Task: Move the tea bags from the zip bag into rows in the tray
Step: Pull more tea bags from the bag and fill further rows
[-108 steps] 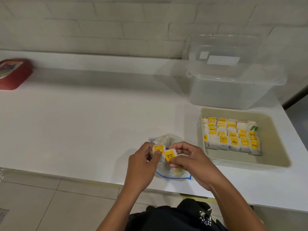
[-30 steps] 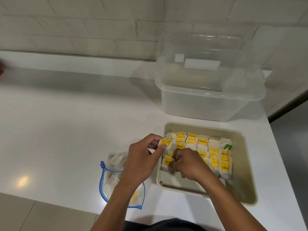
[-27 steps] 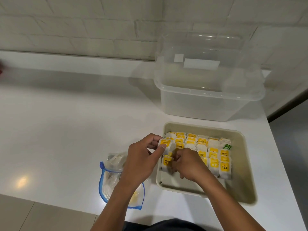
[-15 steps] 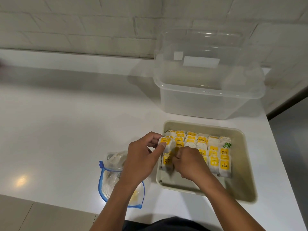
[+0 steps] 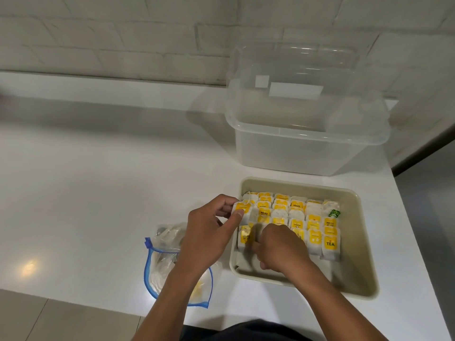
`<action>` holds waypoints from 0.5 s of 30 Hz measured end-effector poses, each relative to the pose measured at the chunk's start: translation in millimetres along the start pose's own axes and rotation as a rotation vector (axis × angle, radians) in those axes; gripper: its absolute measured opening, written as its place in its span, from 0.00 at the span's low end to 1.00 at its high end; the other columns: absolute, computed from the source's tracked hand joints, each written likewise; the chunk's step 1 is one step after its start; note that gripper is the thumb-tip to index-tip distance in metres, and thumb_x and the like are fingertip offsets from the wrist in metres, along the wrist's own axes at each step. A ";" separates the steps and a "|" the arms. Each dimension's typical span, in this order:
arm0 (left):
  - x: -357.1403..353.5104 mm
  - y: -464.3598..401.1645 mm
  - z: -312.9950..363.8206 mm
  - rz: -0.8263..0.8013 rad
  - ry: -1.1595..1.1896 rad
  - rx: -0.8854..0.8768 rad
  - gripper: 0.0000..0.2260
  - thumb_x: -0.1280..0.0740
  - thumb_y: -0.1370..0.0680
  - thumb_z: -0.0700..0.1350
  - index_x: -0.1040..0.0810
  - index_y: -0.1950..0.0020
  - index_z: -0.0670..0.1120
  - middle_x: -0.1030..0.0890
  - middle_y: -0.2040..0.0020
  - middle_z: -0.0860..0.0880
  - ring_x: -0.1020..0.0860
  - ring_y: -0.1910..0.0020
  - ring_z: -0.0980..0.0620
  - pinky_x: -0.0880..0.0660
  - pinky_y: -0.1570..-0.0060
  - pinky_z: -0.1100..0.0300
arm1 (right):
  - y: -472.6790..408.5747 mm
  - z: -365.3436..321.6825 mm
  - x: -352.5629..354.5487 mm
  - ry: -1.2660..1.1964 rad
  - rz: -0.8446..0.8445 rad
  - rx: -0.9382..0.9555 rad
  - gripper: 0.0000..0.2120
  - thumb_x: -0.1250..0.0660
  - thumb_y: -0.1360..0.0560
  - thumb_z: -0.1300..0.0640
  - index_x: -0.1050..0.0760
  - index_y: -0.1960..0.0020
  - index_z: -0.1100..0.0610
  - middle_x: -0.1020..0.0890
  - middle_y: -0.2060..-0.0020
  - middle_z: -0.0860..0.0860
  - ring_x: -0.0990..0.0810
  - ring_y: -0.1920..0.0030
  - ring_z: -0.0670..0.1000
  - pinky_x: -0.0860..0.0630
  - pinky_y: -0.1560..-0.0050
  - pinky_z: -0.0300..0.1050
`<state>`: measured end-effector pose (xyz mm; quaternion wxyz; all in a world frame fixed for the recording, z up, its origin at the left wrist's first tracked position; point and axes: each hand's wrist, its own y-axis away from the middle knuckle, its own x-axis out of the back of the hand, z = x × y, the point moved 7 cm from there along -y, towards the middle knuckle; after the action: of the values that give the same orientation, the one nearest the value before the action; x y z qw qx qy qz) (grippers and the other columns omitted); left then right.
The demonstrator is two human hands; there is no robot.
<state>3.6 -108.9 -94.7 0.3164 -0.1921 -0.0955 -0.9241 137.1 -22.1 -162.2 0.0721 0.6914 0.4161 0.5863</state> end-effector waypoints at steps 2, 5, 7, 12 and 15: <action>-0.6 0.0 -1.0 -0.005 0.005 0.008 0.05 0.28 0.23 0.46 0.19 0.54 0.58 0.17 0.59 0.63 0.19 0.56 0.61 0.28 0.61 0.71 | -0.8 -1.3 1.8 -0.001 0.008 -0.007 0.14 0.39 0.24 0.50 0.27 0.67 0.52 0.15 0.70 0.49 0.18 0.65 0.48 0.22 0.58 0.43; -0.6 -0.7 -0.7 -0.007 0.011 0.009 0.05 0.28 0.22 0.46 0.19 0.54 0.58 0.17 0.59 0.62 0.19 0.56 0.60 0.27 0.61 0.71 | -2.7 -3.5 2.5 0.011 0.016 -0.009 0.15 0.39 0.24 0.52 0.28 0.68 0.51 0.15 0.69 0.49 0.17 0.63 0.49 0.27 0.63 0.41; -0.7 -1.0 0.0 -0.009 0.012 0.008 0.06 0.28 0.22 0.46 0.19 0.54 0.58 0.17 0.59 0.62 0.19 0.56 0.60 0.27 0.62 0.71 | -4.4 -3.6 1.3 0.010 0.020 -0.012 0.14 0.39 0.24 0.51 0.27 0.68 0.52 0.15 0.68 0.49 0.17 0.61 0.50 0.28 0.65 0.41; -0.8 -1.9 0.7 -0.009 -0.015 0.000 0.04 0.28 0.23 0.48 0.19 0.53 0.57 0.17 0.59 0.62 0.19 0.55 0.60 0.29 0.63 0.71 | -2.2 0.1 5.5 -0.086 -0.006 0.028 0.16 0.40 0.23 0.49 0.19 0.63 0.55 0.15 0.70 0.47 0.17 0.64 0.48 0.19 0.55 0.46; -1.8 -2.0 3.0 -0.016 -0.023 0.002 0.06 0.27 0.23 0.47 0.20 0.54 0.59 0.17 0.60 0.64 0.20 0.56 0.61 0.31 0.62 0.73 | 1.4 11.2 21.1 -0.189 0.047 0.078 0.17 0.39 0.23 0.49 0.19 0.65 0.54 0.16 0.71 0.45 0.19 0.68 0.46 0.19 0.57 0.48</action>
<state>4.6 -105.5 -92.8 0.3080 -0.2017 -0.1017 -0.9242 146.8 -4.7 -149.0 0.0704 0.7553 0.4136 0.5036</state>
